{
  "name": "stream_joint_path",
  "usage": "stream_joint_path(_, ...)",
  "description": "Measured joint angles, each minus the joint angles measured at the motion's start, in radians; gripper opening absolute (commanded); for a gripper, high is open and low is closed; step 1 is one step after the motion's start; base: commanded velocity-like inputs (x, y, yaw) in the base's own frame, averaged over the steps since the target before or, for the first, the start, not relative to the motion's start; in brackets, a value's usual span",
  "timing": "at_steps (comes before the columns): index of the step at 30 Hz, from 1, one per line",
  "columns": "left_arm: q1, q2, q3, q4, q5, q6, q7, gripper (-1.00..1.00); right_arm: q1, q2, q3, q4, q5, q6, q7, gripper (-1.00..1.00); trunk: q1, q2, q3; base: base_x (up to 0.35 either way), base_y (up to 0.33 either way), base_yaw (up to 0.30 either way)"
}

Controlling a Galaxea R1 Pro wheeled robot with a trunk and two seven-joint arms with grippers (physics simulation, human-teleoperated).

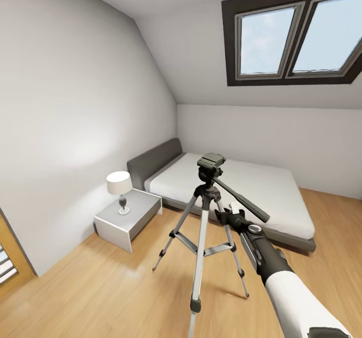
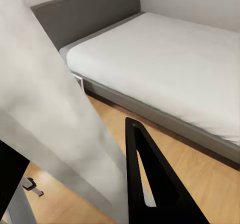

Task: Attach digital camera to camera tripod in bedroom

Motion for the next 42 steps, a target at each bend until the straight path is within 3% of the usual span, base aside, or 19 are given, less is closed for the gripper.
stream_joint_path(23,0.0,0.0,0.0,0.0,0.0,0.0,0.0,-1.0,0.0,-0.001,-0.001,0.011,0.001,-0.01,-0.007,-1.0,0.0,0.0,0.0,0.315,0.0,0.0)
stream_joint_path(42,0.0,0.0,0.0,0.0,0.0,0.0,0.0,-1.0,0.0,-0.002,-0.001,0.012,0.001,-0.008,-0.006,-1.0,0.001,0.0,0.0,0.041,0.0,0.0)
